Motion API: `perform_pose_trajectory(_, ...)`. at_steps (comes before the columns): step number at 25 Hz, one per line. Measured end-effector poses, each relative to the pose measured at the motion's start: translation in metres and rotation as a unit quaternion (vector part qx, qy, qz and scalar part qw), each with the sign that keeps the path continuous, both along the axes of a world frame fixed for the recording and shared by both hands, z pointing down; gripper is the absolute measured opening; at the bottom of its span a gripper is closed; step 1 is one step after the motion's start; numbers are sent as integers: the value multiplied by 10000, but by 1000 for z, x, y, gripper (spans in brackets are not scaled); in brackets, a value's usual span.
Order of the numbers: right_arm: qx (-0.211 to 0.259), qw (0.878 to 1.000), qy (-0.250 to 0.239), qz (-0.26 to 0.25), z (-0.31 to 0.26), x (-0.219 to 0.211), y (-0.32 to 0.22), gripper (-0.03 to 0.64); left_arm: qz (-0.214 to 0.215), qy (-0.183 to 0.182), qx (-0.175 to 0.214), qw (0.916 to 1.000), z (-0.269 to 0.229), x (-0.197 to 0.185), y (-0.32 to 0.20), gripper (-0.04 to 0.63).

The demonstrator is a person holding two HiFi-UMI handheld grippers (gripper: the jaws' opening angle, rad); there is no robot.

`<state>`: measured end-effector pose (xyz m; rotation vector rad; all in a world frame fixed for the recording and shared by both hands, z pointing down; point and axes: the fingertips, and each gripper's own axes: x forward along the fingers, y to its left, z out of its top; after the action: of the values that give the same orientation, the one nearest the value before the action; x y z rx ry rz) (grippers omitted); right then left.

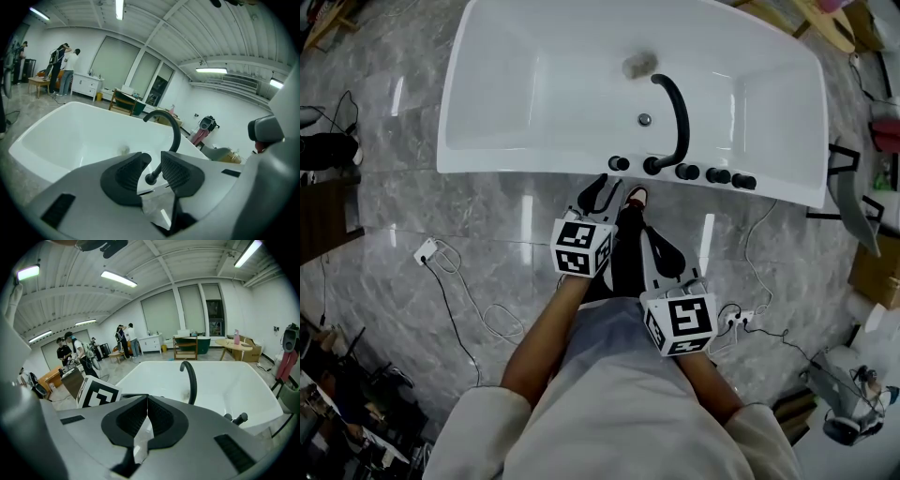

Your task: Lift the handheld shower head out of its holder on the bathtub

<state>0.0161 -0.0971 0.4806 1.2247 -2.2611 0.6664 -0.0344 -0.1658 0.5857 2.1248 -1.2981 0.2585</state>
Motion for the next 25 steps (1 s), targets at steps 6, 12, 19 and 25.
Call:
perform_pose_trajectory(6, -132, 9999, 65, -1, 10, 12, 2, 15, -73, -89, -346, 9993, 37, 6, -1, 140)
perform_pose_trajectory(12, -246, 9996, 113, 16, 19, 27, -2, 15, -47, -160, -691, 9975, 71, 15, -7, 166)
perform_pose_trajectory(19, -373, 9992, 129, -63, 27, 36, -9, 15, 79, -448, -877, 9951, 102, 24, -15, 173)
perform_pose_trajectory(25, -490, 9987, 143, 9, 34, 48, -16, 15, 74, -622, -980, 9932, 127, 31, -25, 173)
